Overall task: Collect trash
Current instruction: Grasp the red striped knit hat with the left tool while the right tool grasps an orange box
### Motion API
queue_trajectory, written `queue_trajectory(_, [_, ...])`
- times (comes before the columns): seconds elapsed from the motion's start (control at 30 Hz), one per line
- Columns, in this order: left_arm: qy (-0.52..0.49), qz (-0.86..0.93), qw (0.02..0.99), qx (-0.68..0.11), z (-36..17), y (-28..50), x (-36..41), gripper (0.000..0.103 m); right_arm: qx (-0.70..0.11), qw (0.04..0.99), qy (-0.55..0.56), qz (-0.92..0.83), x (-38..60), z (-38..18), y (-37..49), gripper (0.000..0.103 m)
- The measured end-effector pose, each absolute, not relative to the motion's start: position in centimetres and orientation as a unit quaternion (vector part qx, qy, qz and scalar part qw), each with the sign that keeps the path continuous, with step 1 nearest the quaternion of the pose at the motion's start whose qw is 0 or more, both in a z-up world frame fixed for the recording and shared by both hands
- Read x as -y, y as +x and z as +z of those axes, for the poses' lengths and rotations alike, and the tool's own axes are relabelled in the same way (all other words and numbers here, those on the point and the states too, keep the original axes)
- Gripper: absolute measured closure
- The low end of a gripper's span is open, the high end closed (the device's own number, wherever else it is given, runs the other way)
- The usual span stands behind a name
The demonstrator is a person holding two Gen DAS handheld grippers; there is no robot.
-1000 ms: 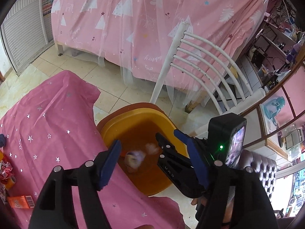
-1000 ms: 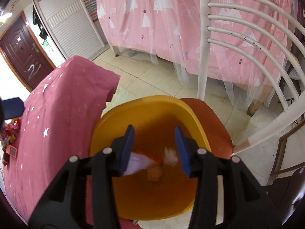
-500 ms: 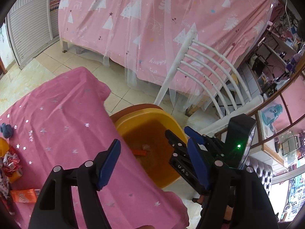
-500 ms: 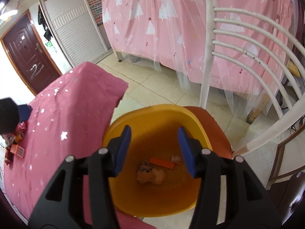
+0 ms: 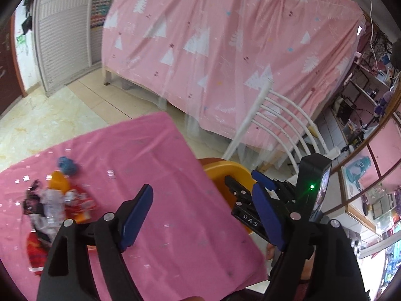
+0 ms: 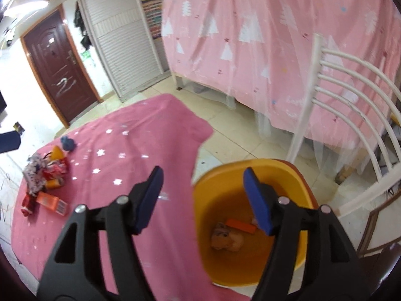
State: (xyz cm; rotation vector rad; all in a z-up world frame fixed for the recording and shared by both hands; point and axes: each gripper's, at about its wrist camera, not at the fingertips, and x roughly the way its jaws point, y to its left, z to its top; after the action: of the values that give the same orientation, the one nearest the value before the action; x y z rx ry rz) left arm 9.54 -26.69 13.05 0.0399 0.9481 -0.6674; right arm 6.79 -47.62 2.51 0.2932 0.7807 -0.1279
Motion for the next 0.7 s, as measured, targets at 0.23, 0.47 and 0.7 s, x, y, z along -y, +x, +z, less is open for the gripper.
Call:
queue_trajectory(0.23, [0.009, -0.277, 0.858, -0.431, 14.7, 10.0, 20.4, 0.026, -0.378, 0.918, 0.114, -0.023, 42.8, 3.8, 8.3, 0.039])
queue_trajectory(0.47, [0.001, -0.247, 0.87, -0.426, 15.0, 10.4, 15.4, 0.025, -0.382, 0.919, 0.093, -0.001, 39.3, 4.3, 9.5, 0.039])
queue_trajectory(0.7, [-0.009, -0.215, 0.877, -0.43, 14.3, 10.7, 11.0, 0.024, -0.388, 0.918, 0.074, 0.034, 36.1, 4.8, 9.7, 0.036])
